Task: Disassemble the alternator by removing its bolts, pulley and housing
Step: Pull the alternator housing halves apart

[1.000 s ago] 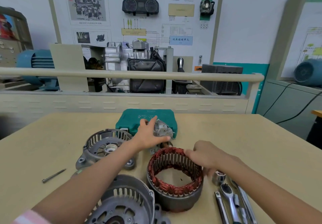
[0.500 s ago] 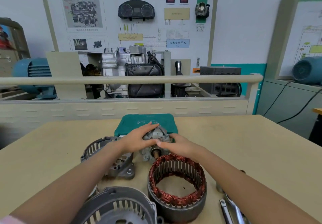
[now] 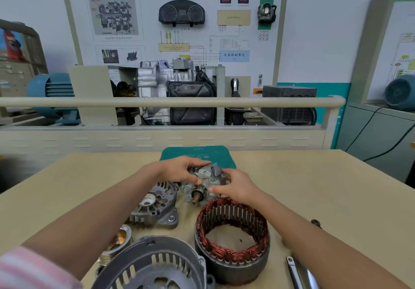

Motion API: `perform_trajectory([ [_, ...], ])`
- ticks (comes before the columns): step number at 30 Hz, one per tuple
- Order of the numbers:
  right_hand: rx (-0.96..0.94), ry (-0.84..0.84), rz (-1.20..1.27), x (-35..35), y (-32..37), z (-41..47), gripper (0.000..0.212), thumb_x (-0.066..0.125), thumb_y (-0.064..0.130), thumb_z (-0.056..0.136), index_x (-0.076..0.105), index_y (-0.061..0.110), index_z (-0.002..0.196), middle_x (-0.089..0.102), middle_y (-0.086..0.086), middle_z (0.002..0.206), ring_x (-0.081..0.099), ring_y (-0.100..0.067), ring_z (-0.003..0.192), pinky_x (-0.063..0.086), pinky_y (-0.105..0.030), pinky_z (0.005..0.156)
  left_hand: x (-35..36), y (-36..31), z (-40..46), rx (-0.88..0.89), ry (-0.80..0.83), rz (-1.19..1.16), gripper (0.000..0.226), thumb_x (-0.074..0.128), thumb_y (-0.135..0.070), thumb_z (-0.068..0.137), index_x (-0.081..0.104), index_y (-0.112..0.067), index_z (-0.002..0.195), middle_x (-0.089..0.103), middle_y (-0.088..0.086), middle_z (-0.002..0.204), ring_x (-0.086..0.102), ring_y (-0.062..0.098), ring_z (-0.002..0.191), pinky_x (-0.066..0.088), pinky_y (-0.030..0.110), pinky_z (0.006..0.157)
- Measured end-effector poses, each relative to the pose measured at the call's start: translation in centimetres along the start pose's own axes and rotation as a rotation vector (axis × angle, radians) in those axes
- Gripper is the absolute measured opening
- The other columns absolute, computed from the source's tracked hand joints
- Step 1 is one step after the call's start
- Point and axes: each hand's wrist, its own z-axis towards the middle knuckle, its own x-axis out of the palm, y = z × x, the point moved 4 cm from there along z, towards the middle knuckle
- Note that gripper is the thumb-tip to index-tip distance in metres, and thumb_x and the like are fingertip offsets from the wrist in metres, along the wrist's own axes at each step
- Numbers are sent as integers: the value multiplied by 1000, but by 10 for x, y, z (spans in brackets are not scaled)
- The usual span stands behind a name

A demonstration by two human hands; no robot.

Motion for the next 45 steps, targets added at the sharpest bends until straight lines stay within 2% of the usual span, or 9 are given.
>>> perform_trajectory([
  [5,-66,-75,-166,1,3,-6,46,78,37,72,67,13,109,69,-2,102,63,-16,93,50,-33,86,1,-3,-3,11,38,-56,65,66,-11,87,39,-30,143,44,-5,144,42,14,130,29,32,112],
  [11,-40,-60,-142,1,7,-13,39,66,48,81,65,19,107,67,2,100,62,-16,94,50,-34,85,7,-11,-16,17,-15,80,71,57,-18,93,18,-34,150,12,-3,159,10,14,146,10,35,119],
  [15,-6,-33,-214,5,13,-23,46,51,52,90,57,16,119,64,-3,112,59,-20,102,48,-36,90,8,14,-47,-173,6,194,81,56,-46,91,8,-25,152,14,3,159,20,21,143,19,31,112],
  [18,36,-40,-521,7,17,-36,55,36,65,89,56,17,108,63,-3,100,60,-21,93,50,-34,77,26,40,-74,-383,61,448,93,49,-68,83,13,-16,152,22,12,156,26,30,141,26,42,114],
  [21,136,22,-654,9,13,-50,65,32,75,84,54,18,106,61,-3,104,59,-22,98,46,-32,76,48,49,-87,-397,48,471,68,44,-56,92,34,-14,144,43,11,145,44,27,129,38,37,105],
  [29,100,-46,-764,1,8,-64,22,43,22,99,52,13,117,60,-9,119,58,-27,108,44,-31,79,48,35,-105,-210,33,403,29,40,-33,101,57,-9,101,60,12,111,54,24,98,42,37,87],
  [37,119,-99,-636,-13,3,-67,29,41,32,100,60,13,108,63,-10,112,58,-25,104,45,-30,80,52,28,-128,-84,5,191,33,42,-30,101,63,-4,103,60,10,109,52,19,99,37,28,85],
  [41,162,-140,-561,-11,3,-72,31,42,36,98,57,13,112,63,-9,112,58,-26,103,48,-32,81,40,26,-135,-99,-180,-1,36,42,-34,100,54,-25,133,49,-10,136,45,7,122,32,22,102],
  [45,200,-173,-416,-9,2,-83,34,44,35,96,53,12,121,61,-11,118,57,-27,107,48,-34,86,24,55,-151,-421,-277,411,63,36,-59,94,20,-33,150,22,5,157,22,26,143,18,46,115],
])
